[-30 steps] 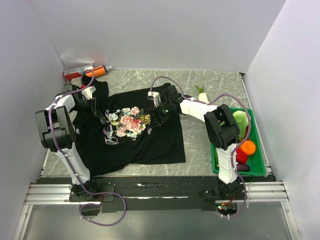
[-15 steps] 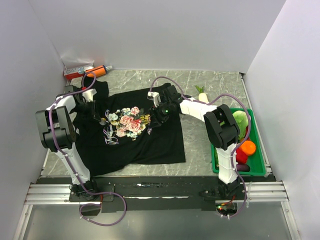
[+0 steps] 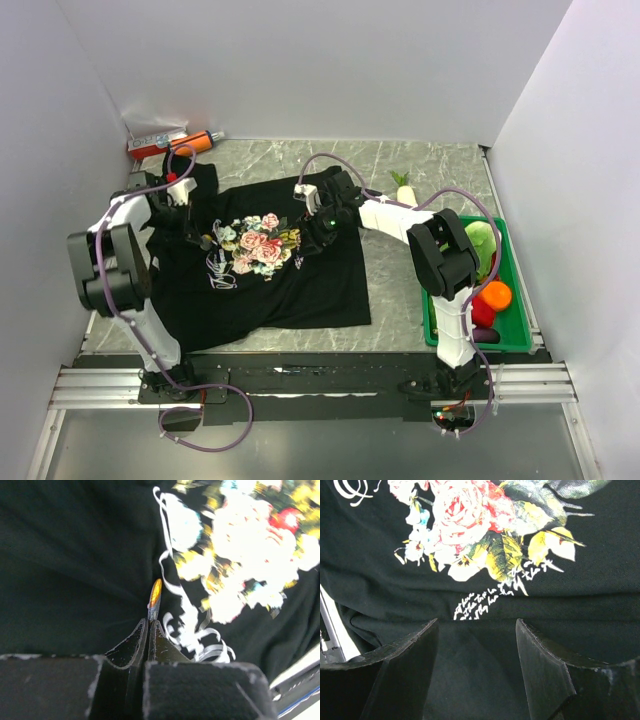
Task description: Remove the brooch from the garment
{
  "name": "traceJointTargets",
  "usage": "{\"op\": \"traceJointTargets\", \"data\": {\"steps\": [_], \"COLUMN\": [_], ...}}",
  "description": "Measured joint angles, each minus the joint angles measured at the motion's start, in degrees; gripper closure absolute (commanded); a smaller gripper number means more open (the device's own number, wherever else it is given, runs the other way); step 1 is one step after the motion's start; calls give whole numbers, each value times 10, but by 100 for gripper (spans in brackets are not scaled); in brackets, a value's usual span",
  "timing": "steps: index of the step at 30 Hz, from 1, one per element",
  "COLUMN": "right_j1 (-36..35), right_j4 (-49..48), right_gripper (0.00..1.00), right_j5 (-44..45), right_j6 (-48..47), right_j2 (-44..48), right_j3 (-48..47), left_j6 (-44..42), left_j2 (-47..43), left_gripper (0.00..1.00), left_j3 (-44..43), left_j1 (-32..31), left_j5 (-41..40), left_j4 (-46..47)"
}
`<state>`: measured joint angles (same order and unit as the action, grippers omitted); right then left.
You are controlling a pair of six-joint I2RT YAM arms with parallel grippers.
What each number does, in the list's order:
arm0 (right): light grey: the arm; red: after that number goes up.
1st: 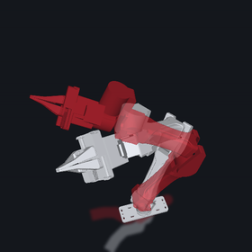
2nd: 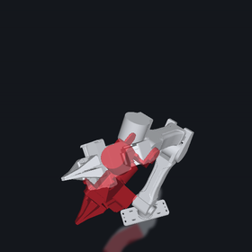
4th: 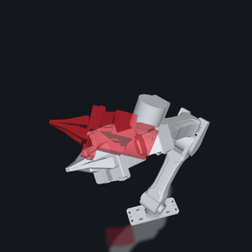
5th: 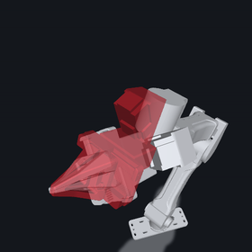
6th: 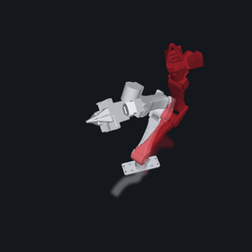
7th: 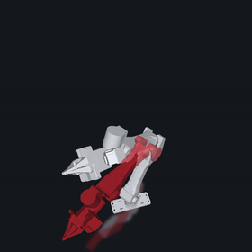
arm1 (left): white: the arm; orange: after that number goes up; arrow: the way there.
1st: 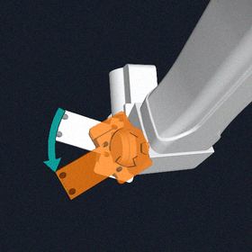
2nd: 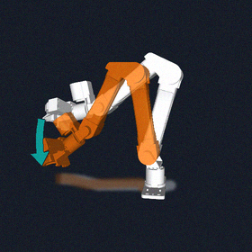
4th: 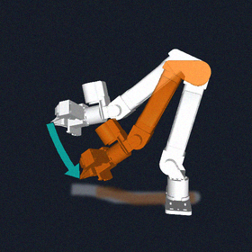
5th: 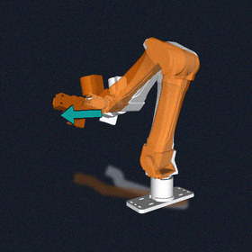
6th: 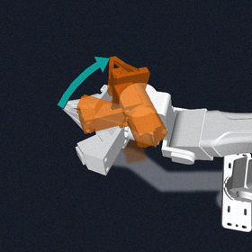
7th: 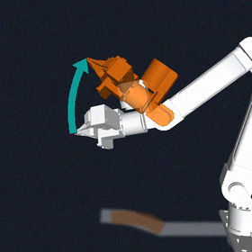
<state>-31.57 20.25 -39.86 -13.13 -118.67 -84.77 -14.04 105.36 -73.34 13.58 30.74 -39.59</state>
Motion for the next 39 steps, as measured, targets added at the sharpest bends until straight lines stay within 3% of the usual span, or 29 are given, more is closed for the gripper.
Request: {"op": "traceJointTargets", "data": {"steps": [9, 12, 20, 30, 32, 36, 39], "right_j1": [-1, -2, -2, 14, 21, 32, 40], "right_j4": [10, 15, 3, -33, -35, -43, -47], "right_gripper": [31, 31, 32, 32, 32, 33, 33], "right_j5": [-3, -6, -41, -45, -43, -41, -41], "right_j6": [-14, -15, 39, 153, 165, 178, 184], "right_j2": [0, 0, 31, 90, 90, 90, 90], "right_j3": [-5, -15, -22, 44, 53, 78, 100], "left_j6": [-92, -100, -54, 59, 66, 70, 79], "left_j2": [-193, -238, -306, -282, -259, -229, -213], "left_gripper": [99, 99, 99, 99, 94, 68, 62], "left_j3": [38, 69, 200, 267, 264, 255, 252], "left_j1": [-9, -39, -215, -457, -486, -518, -535], "left_j5": [37, 45, 19, -210, -242, -279, -274], "left_j4": [-45, -41, 47, 193, 205, 209, 211]}}
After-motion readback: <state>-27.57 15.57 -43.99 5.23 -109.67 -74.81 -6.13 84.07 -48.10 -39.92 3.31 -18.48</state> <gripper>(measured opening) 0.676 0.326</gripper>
